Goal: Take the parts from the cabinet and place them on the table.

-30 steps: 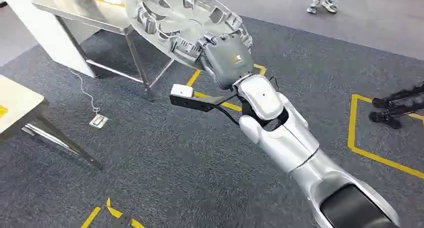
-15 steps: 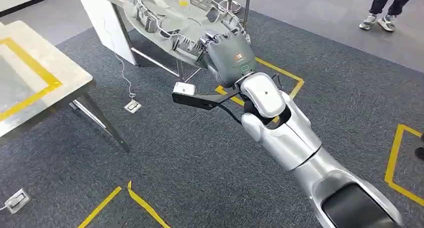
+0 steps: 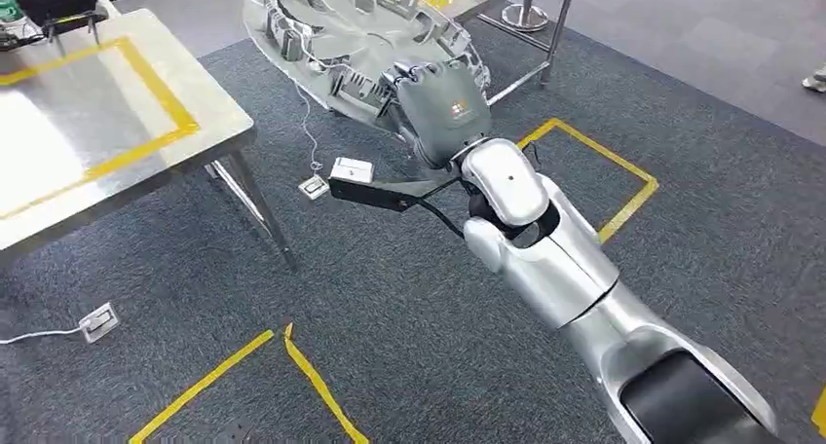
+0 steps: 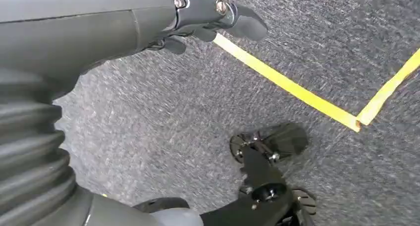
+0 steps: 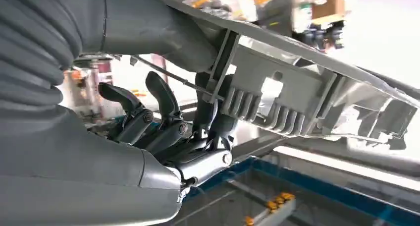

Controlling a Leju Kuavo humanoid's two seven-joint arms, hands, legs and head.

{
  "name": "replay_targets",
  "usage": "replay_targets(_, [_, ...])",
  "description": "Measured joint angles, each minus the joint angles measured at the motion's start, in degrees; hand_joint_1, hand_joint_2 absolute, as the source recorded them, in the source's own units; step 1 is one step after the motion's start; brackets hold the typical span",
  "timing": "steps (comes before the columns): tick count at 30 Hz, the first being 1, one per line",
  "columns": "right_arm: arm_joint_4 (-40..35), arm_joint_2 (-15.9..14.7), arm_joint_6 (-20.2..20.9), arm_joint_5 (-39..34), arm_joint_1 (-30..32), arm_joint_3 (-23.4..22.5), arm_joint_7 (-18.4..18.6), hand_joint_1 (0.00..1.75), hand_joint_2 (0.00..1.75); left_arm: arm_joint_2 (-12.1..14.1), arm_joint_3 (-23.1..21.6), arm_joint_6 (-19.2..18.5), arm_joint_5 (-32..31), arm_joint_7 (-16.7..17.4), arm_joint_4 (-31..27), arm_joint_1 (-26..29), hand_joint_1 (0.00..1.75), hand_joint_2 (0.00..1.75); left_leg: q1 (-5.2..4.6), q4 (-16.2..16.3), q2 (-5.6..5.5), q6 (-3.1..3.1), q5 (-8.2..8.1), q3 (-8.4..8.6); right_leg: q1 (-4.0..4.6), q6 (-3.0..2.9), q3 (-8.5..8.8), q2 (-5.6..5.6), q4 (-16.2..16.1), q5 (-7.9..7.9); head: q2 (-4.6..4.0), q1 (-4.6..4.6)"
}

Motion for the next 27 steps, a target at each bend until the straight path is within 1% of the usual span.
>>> replay_targets(1, [-0.02,0.09,-0.04,0.0,-0.02,0.07,0.04,1.75,1.75,0.0,0.02,0.0,-0.02,0.0,0.0,0.03,0.0,1.75,0.0,0.07,-0.6,0.34,0.03,-0.14,0.1,0.18,0.09,-0.62,-0.1,-0.02,0.0,-0.02])
replay_targets(2, [-0.02,0.18,-0.04,-0.02,-0.06,0.07,0.09,1.75,1.75,0.0,0.02,0.0,-0.07,0.0,0.0,0.1,0.0,1.75,-0.07,0.03,-1.49,0.78,0.13,-0.29,-0.06,0.55,0.26,-1.47,-0.11,-0.16,0.0,-0.07])
replay_targets(3, [-0.02,0.22,-0.04,-0.04,-0.1,0.07,0.11,1.75,1.75,0.0,0.02,0.0,-0.09,0.06,-0.02,0.13,0.0,1.75,0.33,-0.27,-2.19,1.28,0.42,-0.08,-0.37,1.12,0.23,-0.88,0.13,-0.59,0.0,-0.04])
replay_targets(4, [-0.02,0.22,-0.04,-0.07,-0.1,0.09,0.03,1.75,1.75,-0.07,0.02,0.0,-0.13,0.09,0.0,0.02,0.0,1.75,0.46,-0.28,-2.87,1.5,0.54,-0.18,-0.81,1.47,-0.32,3.17,1.86,-1.88,0.0,0.02])
replay_targets(5, [-0.02,0.2,-0.09,-0.09,-0.09,0.09,0.04,1.75,1.75,-0.04,0.02,0.0,-0.17,0.09,-0.02,-0.18,0.0,1.75,0.59,-0.28,-3.42,1.75,0.62,-0.3,-0.95,1.65,-1.9,5.43,5.33,-3.95,0.0,0.11])
replay_targets(6, [0.0,0.06,-0.13,-0.11,-0.06,0.07,0.15,1.75,1.75,0.0,0.02,0.0,-0.15,0.09,-0.02,-0.33,0.0,1.75,0.63,-0.28,-4.22,1.9,0.67,-0.39,-1.04,1.88,-4.22,6.46,10.16,-6.29,0.0,0.29])
replay_targets(7, [0.02,-0.11,-0.17,-0.11,-0.02,0.09,0.22,1.75,1.75,0.0,0.02,0.0,-0.17,0.09,-0.02,-0.35,0.0,1.75,0.59,-0.28,-5.13,1.96,0.71,-0.46,-1.1,2.01,-6.46,6.72,14.65,-7.9,0.0,0.35])
replay_targets(8, [0.11,-0.2,-0.17,-0.11,0.03,0.09,0.22,1.75,1.75,0.0,0.04,0.0,-0.17,0.15,-0.02,-0.31,0.0,1.75,0.53,-0.25,-6.0,1.96,0.72,-0.49,-1.11,2.03,-7.94,6.74,17.3,-8.42,0.0,0.37])
replay_targets(9, [0.18,-0.24,-0.18,-0.11,0.09,0.09,0.22,1.75,1.75,0.02,0.09,-0.02,-0.15,0.17,0.0,-0.2,0.0,1.75,0.51,-0.22,-6.82,1.94,0.75,-0.51,-1.1,1.93,-8.23,6.77,17.48,-7.74,0.0,0.35])
replay_targets(10, [0.18,-0.28,-0.15,-0.11,0.1,0.09,0.24,1.75,1.75,0.02,0.13,-0.11,-0.17,0.24,0.0,-0.14,0.0,1.75,0.52,-0.2,-7.72,1.86,0.8,-0.51,-1.1,1.7,-7.25,6.9,15.05,-5.79,0.0,0.44])
replay_targets(11, [0.18,-0.28,-0.15,-0.11,0.09,0.09,0.28,1.75,1.75,0.02,0.28,-0.2,-0.17,0.26,0.0,-0.13,0.0,1.75,0.54,-0.18,-8.73,1.73,0.88,-0.49,-1.1,1.37,-4.97,7.34,10.17,-2.95,0.0,0.44])
replay_targets(12, [0.18,-0.28,-0.18,-0.11,0.05,0.09,0.31,1.75,1.75,0.0,0.41,-0.2,-0.17,0.28,0.0,-0.17,0.0,1.75,0.56,-0.18,-9.53,1.57,0.97,-0.49,-1.11,1.01,-2.44,8.51,4.98,-0.45,0.0,0.46])
replay_targets(13, [0.18,-0.28,-0.22,-0.07,0.05,0.09,0.28,1.75,1.75,-0.22,0.48,-0.28,-0.2,0.28,0.0,-0.19,0.0,1.75,0.88,-0.18,-10.09,1.34,1.1,-0.65,-1.21,0.6,-0.64,12.45,0.68,0.41,0.0,0.46])
replay_targets(14, [0.18,-0.28,-0.26,-0.04,0.05,0.09,0.24,1.75,1.75,-0.15,0.52,-0.33,-0.2,0.31,-0.02,-0.27,0.0,1.75,0.66,-0.15,-10.85,0.87,1.29,-0.96,-1.18,0.62,-0.4,12.85,0.11,0.29,0.0,0.44])
replay_targets(15, [0.18,-0.28,-0.26,0.0,0.05,0.09,0.26,1.75,1.75,-0.15,0.57,-0.35,-0.2,0.31,-0.02,-0.22,0.0,1.75,0.94,-0.33,-11.39,0.39,1.47,-1.24,-1.01,0.69,-0.45,11.91,0.09,0.35,0.0,0.61])
replay_targets(16, [0.18,-0.28,-0.24,0.0,0.06,0.09,0.26,1.75,1.75,-0.15,0.65,-0.35,-0.22,0.31,0.0,-0.07,0.0,1.75,1.2,-0.64,-12.14,-0.08,1.69,-1.33,-0.78,0.58,-0.47,11.43,0.15,0.32,0.0,0.66])
replay_targets(17, [0.18,-0.26,-0.22,0.02,0.05,0.09,0.28,1.75,1.75,-0.15,0.76,-0.35,-0.22,0.33,0.0,0.07,0.0,1.75,1.26,-1.08,-12.83,-0.57,2.02,-1.38,-0.7,0.32,-0.41,10.78,0.04,0.45,0.0,0.66])
replay_targets(18, [0.18,-0.15,-0.24,0.0,0.05,0.09,0.26,1.75,1.75,0.07,0.9,-0.35,-0.22,0.33,-0.02,0.13,0.0,1.75,0.96,-1.31,-13.41,-0.95,2.21,-1.62,-1.35,-0.11,-0.16,9.78,-0.87,0.92,0.0,0.7])
replay_targets(19, [0.18,0.0,-0.17,0.02,0.1,0.13,0.31,1.75,1.75,-0.18,0.9,-0.37,-0.22,0.33,0.07,0.14,0.0,1.75,0.66,-0.51,-9.79,-0.86,1.51,-2.07,-1.33,-0.4,0.13,8.83,-1.35,1.21,0.0,0.5])
replay_targets(20, [0.18,0.04,-0.17,0.02,0.0,0.11,0.31,1.75,1.75,-0.18,0.9,-0.37,-0.22,0.33,0.07,0.01,0.0,1.75,0.44,2.22,-6.54,-0.92,-0.48,-3.27,-1.27,-0.85,0.12,8.09,-1.42,1.27,0.0,-0.07])
replay_targets(21, [0.18,0.02,-0.22,0.02,0.01,0.11,0.31,1.75,1.75,-0.13,0.92,-0.37,-0.22,0.33,0.07,-0.18,0.0,1.75,0.45,6.53,-4.87,-1.11,-2.77,-5.15,-1.08,-0.94,0.12,7.19,-1.4,1.21,0.0,-0.06])
replay_targets(22, [0.18,0.0,-0.22,0.04,0.07,0.11,0.31,1.75,1.75,-0.13,0.92,-0.35,-0.22,0.31,0.04,-0.23,0.0,1.75,0.46,11.12,-4.21,-1.25,-4.74,-7.17,-0.93,-1.05,0.12,6.24,-1.38,1.13,0.0,-0.02])
replay_targets(23, [0.18,0.02,-0.22,0.09,0.11,0.13,0.31,1.75,1.75,-0.13,0.92,-0.35,-0.22,0.33,0.04,-0.19,0.0,1.75,0.46,14.55,-4.06,-1.4,-5.92,-8.63,-0.82,-1.11,0.09,5.39,-1.36,1.08,0.0,-0.07])
replay_targets(24, [0.18,0.0,-0.22,0.13,0.18,0.13,0.35,1.75,1.75,-0.13,0.92,-0.35,-0.22,0.33,0.04,-0.09,0.0,1.75,0.47,15.7,-3.95,-1.51,-5.84,-8.99,-0.8,-1.14,0.1,4.58,-1.33,1.03,0.0,-0.06])
replay_targets(25, [0.18,0.0,-0.22,0.2,0.28,0.13,0.37,1.75,1.75,-0.11,0.94,-0.35,-0.22,0.33,0.04,0.0,0.0,1.75,0.47,13.91,-3.79,-1.56,-4.44,-7.86,-0.78,-1.1,0.11,3.77,-1.24,0.96,0.0,-0.07])
replay_targets(26, [0.18,0.0,-0.22,0.37,0.39,0.13,0.37,1.75,1.75,-0.02,0.94,-0.35,-0.24,0.33,0.04,0.01,0.0,1.75,0.47,9.83,-3.39,-1.56,-2.27,-5.44,-0.8,-0.98,0.11,2.99,-1.09,0.81,0.0,-0.07])
replay_targets(27, [0.18,0.02,-0.22,0.55,0.45,0.13,0.37,1.75,1.75,0.06,0.94,-0.35,-0.26,0.33,0.02,-0.05,0.0,1.75,0.46,4.63,-2.36,-1.51,-0.07,-2.52,-0.82,-0.78,0.14,2.35,-0.83,0.58,0.0,-0.09])
